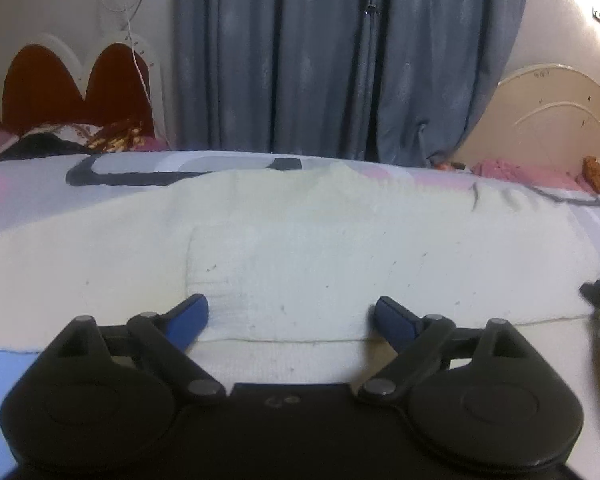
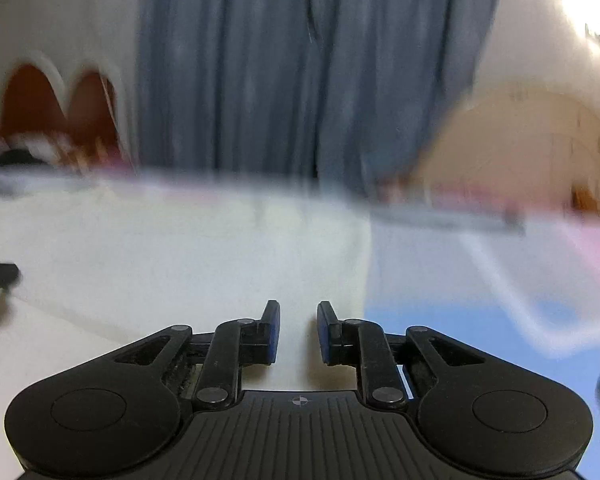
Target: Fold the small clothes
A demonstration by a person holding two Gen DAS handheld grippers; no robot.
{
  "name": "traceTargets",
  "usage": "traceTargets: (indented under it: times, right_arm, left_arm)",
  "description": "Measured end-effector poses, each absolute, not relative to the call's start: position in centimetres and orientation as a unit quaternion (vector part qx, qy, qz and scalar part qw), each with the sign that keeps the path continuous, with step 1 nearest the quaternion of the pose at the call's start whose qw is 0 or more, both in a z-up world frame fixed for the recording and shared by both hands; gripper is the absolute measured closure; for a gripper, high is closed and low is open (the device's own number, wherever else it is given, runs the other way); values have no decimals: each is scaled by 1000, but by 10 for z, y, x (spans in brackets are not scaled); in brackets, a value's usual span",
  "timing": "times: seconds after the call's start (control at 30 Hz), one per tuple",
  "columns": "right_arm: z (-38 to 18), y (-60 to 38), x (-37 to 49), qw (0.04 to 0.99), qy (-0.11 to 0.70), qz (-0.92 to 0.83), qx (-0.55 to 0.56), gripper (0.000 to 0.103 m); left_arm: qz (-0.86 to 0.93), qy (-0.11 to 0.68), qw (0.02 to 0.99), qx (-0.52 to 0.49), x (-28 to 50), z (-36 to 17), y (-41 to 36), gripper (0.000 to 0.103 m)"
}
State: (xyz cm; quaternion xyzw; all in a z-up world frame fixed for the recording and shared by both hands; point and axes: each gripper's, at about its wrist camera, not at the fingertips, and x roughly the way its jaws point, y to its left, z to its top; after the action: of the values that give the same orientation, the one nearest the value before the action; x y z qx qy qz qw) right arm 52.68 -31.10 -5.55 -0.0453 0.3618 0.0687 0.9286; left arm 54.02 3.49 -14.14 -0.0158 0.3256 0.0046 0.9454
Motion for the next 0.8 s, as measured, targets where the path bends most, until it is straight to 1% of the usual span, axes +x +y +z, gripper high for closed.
traceTargets:
  times: [0.03, 0.13, 0.2, 0.27, 0.3, 0.33, 0.37, 0.43, 0.5, 0.6, 0.7, 0.8]
  right_arm:
    - [-52, -307, 526, 927, 366, 66, -57, 84]
    - [-31, -310, 512, 938, 338, 70, -16, 83]
    - [-25, -311, 503, 938, 341, 64, 1, 83]
    - [-23, -317, 502, 936, 346, 61, 16, 83]
    - [-22, -319, 497, 935, 348, 60, 22, 83]
    - [-23, -320, 492, 935, 350, 57, 28, 83]
    - [-22, -320, 488, 933, 354, 55, 38, 83]
    - [-20, -318, 481, 930, 359, 50, 56, 83]
    - [-20, -308, 480, 927, 364, 55, 72, 83]
    - [-18, -285, 475, 924, 368, 66, 77, 83]
    - [-16, -271, 478, 927, 363, 67, 70, 83]
    - [-14, -272, 488, 929, 360, 43, 78, 83]
  left_arm:
    - [3, 322, 947, -17, 536, -137, 38, 17]
    - [20, 298, 954, -33, 509, -127, 60, 18]
    - [45, 283, 957, -49, 485, -123, 90, 20]
    - [82, 271, 957, -63, 463, -117, 126, 28]
    - [115, 260, 955, -81, 448, -117, 154, 29]
    - [146, 256, 950, -103, 439, -116, 179, 32]
    - [176, 255, 941, -133, 430, -116, 205, 40]
    - [227, 246, 917, -219, 410, -121, 263, 48]
    - [259, 231, 895, -278, 396, -126, 307, 48]
    - [267, 215, 881, -327, 388, -132, 346, 53]
    - [254, 205, 874, -360, 388, -136, 367, 55]
    - [244, 201, 874, -370, 391, -137, 379, 56]
